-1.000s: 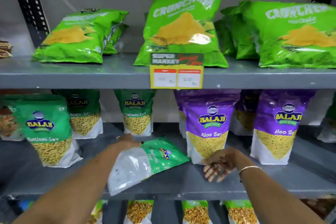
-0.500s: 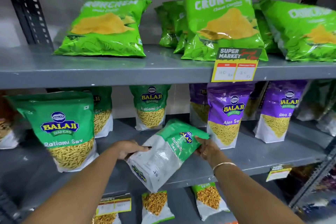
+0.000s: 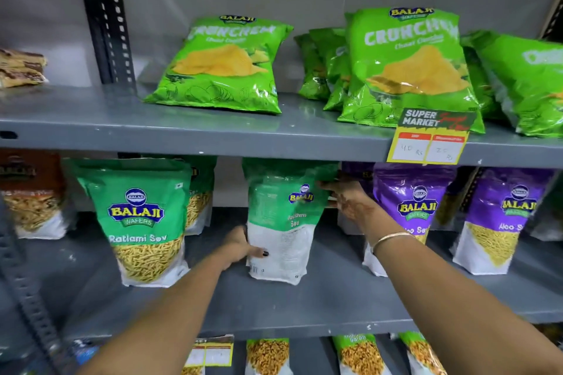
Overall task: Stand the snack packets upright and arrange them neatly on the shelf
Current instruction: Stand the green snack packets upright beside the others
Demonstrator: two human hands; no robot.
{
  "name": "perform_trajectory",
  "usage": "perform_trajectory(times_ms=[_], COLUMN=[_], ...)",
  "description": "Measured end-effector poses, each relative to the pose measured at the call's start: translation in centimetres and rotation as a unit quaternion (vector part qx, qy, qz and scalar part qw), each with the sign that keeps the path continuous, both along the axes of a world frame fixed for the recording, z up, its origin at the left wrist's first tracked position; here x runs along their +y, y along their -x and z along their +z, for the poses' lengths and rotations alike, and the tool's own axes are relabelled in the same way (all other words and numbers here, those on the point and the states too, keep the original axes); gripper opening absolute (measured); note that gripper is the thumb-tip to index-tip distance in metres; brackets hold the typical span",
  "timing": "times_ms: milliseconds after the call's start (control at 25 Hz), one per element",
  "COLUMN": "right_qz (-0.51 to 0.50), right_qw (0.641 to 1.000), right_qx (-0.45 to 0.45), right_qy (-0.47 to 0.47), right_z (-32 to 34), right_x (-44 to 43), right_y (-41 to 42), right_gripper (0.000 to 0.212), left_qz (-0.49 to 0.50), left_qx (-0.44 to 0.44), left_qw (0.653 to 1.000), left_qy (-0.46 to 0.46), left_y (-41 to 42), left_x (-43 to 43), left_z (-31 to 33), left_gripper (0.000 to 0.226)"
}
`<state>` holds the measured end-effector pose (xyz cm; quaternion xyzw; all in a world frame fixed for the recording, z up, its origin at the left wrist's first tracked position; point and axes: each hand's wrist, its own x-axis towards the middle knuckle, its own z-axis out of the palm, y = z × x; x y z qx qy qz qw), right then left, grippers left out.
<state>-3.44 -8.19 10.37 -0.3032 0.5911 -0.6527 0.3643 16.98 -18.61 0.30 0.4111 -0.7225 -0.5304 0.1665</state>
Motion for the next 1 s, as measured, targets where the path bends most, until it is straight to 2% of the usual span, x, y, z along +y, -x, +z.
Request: perform_trajectory(times_ms=[120, 200, 280, 400, 480, 560, 640, 720, 800, 880, 920, 1000], right_qz=[-0.020, -0.036, -0.029, 0.015, 0.011, -0.013, 0.011, 0.029, -0.007, -0.019, -0.006, 0.018], right_qw=[0.999, 0.999, 0.999, 1.000, 0.999, 0.989, 0.973, 0.971, 0.974, 0.978, 0.980, 0.982], right_qx=[0.036, 0.029, 0.020, 0.024, 0.032, 0.077, 0.066, 0.040, 0.036, 0.029, 0.033, 0.039], right_qy=[-0.009, -0.002, 0.023, 0.008, -0.033, -0.126, -0.219, -0.236, -0.222, -0.205, -0.197, -0.182], right_z=[-0.3, -0.8, -1.1, -3.3, -6.8, -10.8, -13.3, -14.5, -15.2, -15.4, -15.4, -15.4], right_x=[-1.3, -1.4, -1.0, 0.2, 1.0, 1.7, 1.8, 1.2, 0.2, -0.1, -0.1, 0.2], right_y=[-0.6, -0.6, -0.3, -0.2, -0.6, -1.3, -2.4, -3.3, -3.4, -3.4, -3.3, -3.5], right_gripper=[0.026, 0.022, 0.019, 0.028, 0.040, 0.052, 0.048, 0.043, 0.039, 0.032, 0.041, 0.059], left_qz=[0.074, 0.091, 0.098, 0.103, 0.096, 0.085, 0.066, 0.051, 0.034, 0.019, 0.017, 0.024], left_qx=[-0.008, -0.008, 0.001, 0.009, 0.009, 0.009, 0.006, -0.010, -0.029, -0.042, -0.048, -0.056], left_qw=[0.996, 0.995, 0.994, 0.994, 0.995, 0.996, 0.997, 0.998, 0.998, 0.997, 0.996, 0.994], left_qy=[0.040, 0.034, 0.037, 0.032, 0.011, -0.015, -0.029, -0.026, -0.036, -0.061, -0.075, -0.095], left_y=[0.9, 1.1, 1.1, 1.1, 1.1, 0.9, 0.6, 0.3, -0.1, -0.5, -0.7, -1.0], left_x=[0.1, 0.0, 0.1, 0.4, 0.7, 0.6, 0.5, 0.5, 0.7, 1.1, 1.3, 1.3], left_z=[-1.7, -2.4, -2.6, -2.8, -2.9, -3.1, -3.1, -2.8, -2.4, -2.0, -1.9, -2.0], left_gripper=[0.067, 0.077, 0.077, 0.073, 0.072, 0.073, 0.072, 0.068, 0.060, 0.039, 0.030, 0.027])
